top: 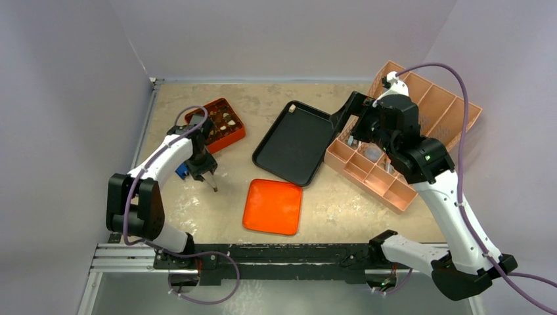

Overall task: Pack the chocolate
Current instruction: Place the fake chocolate in the packing box, then place the clamp at the center of the board.

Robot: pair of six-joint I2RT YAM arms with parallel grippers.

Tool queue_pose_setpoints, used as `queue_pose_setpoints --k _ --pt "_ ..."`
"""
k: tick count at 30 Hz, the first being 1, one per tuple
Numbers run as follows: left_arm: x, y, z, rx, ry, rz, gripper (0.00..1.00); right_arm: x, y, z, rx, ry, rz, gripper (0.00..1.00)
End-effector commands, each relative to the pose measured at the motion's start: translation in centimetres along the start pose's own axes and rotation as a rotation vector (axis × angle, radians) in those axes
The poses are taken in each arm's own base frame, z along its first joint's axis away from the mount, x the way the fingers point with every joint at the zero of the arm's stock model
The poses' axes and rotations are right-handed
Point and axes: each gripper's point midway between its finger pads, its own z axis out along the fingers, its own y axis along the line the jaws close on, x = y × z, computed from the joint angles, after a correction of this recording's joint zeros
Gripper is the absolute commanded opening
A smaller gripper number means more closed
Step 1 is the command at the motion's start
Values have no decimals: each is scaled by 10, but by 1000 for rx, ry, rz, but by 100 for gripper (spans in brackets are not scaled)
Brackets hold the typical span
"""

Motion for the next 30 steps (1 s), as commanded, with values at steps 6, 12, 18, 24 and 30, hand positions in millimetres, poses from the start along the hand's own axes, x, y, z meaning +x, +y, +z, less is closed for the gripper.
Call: queue_pose_setpoints --k 6,12,18,24,30 --pt "8 -9 28 44 12 -47 42 -16 6 1 -11 -51 -2 99" --pt "10 -11 34 52 15 -48 46 -13 5 7 3 -30 -35 99" --pt "15 -10 32 79 21 -60 52 -8 4 13 18 -3 -22 99" --pt "-19 -19 -5 127 -99 -39 63 8 3 24 40 76 -31 99" --pt "-40 -40 -41 253 -172 8 68 46 22 47 -99 183 -122 90"
